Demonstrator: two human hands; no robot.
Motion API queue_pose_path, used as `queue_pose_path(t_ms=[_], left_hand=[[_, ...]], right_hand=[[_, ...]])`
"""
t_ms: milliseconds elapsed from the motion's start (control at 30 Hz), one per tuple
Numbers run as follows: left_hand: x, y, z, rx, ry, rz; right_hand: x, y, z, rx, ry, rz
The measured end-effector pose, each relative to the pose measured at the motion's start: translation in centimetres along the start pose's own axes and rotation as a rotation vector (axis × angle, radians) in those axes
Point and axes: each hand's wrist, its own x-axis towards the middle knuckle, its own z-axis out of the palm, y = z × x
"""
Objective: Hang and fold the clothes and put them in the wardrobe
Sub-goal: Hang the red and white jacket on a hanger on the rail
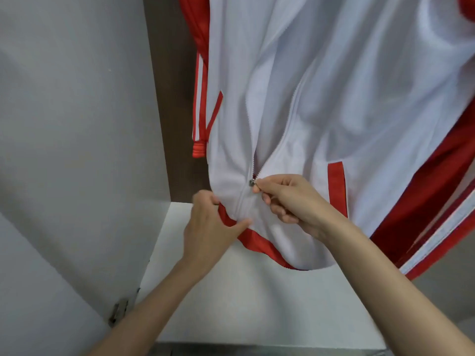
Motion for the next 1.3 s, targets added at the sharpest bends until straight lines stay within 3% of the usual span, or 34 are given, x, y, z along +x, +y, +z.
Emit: queue_pose_path(t_ms=[100, 200, 367, 567, 667, 833, 967, 1100, 1200, 1300], left_hand=[[1.5, 3.0, 0.2, 0.111, -0.022, 0.198], [2.2, 4.8, -0.1, 0.136, -0.048, 0.263], [1.6, 4.8, -2.1, 0.266, -0.340, 0.072], [2.0, 7.7, -8.2, 0.378, -0.656, -0.144], [3.9, 12.6, -11.9, 0.352, -0.625, -0.107], [6.1, 21.1, -16.8, 0.325, -0.354, 0.195], [5.9, 22.6, -18.9, 0.285, -0.495, -0.017], [5.2, 22.0, -21.0, 0.295, -0.670, -0.301], [6.0, 23.2, -23.3, 0.353, -0.700, -0.232], [8.7, 27.3, -25.9, 0.200, -0.621, -0.079]], right_hand=[[0.0, -1.9, -0.3, -0.083, -0.056, 0.041], [-0.3, -4.0, -1.0, -0.062, -0.069, 0.115], [-1.1, -9.4, -2.5, 0.123, 0.038, 0.168], [-3.3, -19.4, -4.2, -0.034, -0.041, 0.093], [-4.6, -23.1, -4.6, -0.115, -0.107, 0.154], [-6.1, -27.4, -5.5, -0.073, -0.114, 0.306], [-7.0, -30.4, -6.0, 0.093, -0.059, 0.356], [-7.3, -34.9, -7.4, 0.182, 0.006, 0.239], [-8.0, -37.7, -7.6, 0.066, -0.042, 0.181], [-8.6, -39.6, -6.9, -0.119, -0.112, 0.227]])
